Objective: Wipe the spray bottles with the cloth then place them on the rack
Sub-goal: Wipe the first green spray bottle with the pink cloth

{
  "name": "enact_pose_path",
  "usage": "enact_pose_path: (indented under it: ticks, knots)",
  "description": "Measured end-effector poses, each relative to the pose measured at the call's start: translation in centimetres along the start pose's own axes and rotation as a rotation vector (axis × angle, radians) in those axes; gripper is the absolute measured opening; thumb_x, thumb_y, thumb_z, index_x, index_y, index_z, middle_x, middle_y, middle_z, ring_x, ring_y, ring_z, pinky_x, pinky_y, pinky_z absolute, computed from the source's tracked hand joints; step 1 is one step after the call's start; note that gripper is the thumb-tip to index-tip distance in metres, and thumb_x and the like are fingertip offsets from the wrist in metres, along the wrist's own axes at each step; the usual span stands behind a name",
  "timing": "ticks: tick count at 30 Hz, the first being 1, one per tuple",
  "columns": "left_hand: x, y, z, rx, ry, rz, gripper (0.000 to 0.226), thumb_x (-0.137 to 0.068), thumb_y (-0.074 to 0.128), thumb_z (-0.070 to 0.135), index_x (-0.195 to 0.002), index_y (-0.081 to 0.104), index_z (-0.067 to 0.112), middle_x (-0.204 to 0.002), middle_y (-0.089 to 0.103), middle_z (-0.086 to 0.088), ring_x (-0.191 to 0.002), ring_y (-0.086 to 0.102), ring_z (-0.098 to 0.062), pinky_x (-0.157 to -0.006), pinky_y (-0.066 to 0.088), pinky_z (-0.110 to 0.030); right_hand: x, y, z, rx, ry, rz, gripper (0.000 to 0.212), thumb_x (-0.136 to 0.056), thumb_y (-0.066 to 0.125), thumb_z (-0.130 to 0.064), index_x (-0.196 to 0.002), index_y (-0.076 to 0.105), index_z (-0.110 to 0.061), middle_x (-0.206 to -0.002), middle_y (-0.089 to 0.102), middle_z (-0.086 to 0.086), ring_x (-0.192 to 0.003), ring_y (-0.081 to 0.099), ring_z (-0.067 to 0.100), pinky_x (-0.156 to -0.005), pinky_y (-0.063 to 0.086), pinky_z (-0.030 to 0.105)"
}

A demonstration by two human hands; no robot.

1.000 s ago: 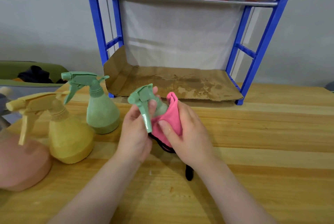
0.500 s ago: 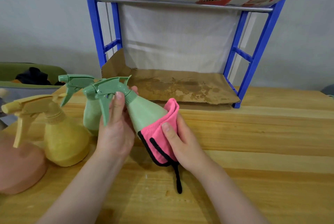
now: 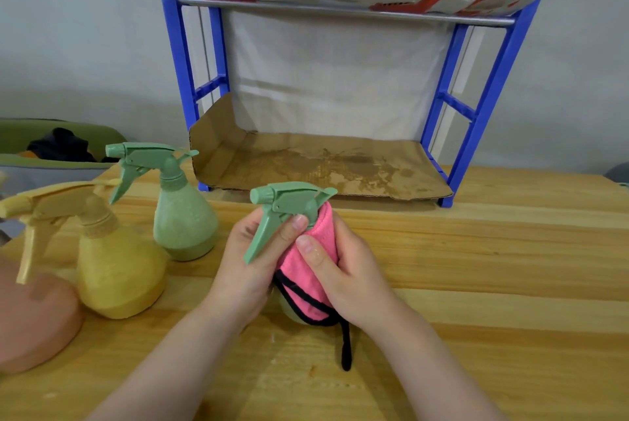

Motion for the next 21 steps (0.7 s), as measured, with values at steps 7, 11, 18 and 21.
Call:
enact_pose_path:
  ticks: [7, 11, 18, 21]
  knots:
    - [0.6, 0.6, 0.3, -0.018, 0.046, 0.142, 0.016, -0.083, 0.071, 0.025, -0.097, 0.076, 0.018, -0.098, 0.076, -0.007, -0.094, 0.072, -0.022, -0.079, 0.056, -0.027, 0.5, 0.6, -0.9, -0.066, -0.024, 0.274, 0.044, -0.078, 0.067, -0.057, -0.109, 0.050, -0.031, -0.095, 0.072, -0.013, -0.086, 0.070, 0.006, -0.072, 0.057, 0.029]
    - [0.5, 0.3, 0.8, 0.047, 0.062, 0.208, 0.014, -0.084, 0.068, 0.026, -0.093, 0.078, 0.026, -0.099, 0.076, -0.004, -0.095, 0.071, -0.019, -0.085, 0.057, -0.031, 0.7, 0.5, -1.5, 0.083, -0.067, 0.243, 0.057, -0.076, 0.071, -0.059, -0.125, 0.053, -0.037, -0.117, 0.065, -0.022, -0.109, 0.063, 0.002, -0.087, 0.055, 0.028]
    - [0.1, -0.1, 0.9, 0.094, 0.070, 0.226, 0.013, -0.080, 0.071, 0.025, -0.090, 0.079, 0.026, -0.098, 0.076, -0.001, -0.094, 0.071, -0.015, -0.084, 0.055, -0.027, 0.2, 0.8, -0.4, 0.025, -0.001, 0.065, 0.058, -0.076, 0.070, -0.058, -0.129, 0.047, -0.056, -0.124, 0.064, -0.025, -0.114, 0.061, -0.001, -0.096, 0.051, 0.029]
    - [-0.2, -0.8, 0.8, 0.206, 0.024, 0.316, 0.022, -0.079, 0.072, 0.028, -0.098, 0.077, 0.020, -0.102, 0.075, -0.006, -0.097, 0.071, -0.021, -0.085, 0.057, -0.033, 0.1, 0.8, 0.0, -0.114, 0.026, 0.027, 0.054, -0.080, 0.066, -0.057, -0.131, 0.051, -0.047, -0.124, 0.066, -0.018, -0.114, 0.063, 0.005, -0.092, 0.051, 0.026]
Point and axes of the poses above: each hand's wrist, its own x-axis away from the middle knuckle, its own y-axis out of the palm, z = x × y, the point moved 3 cm from there along -x, towards the middle knuckle
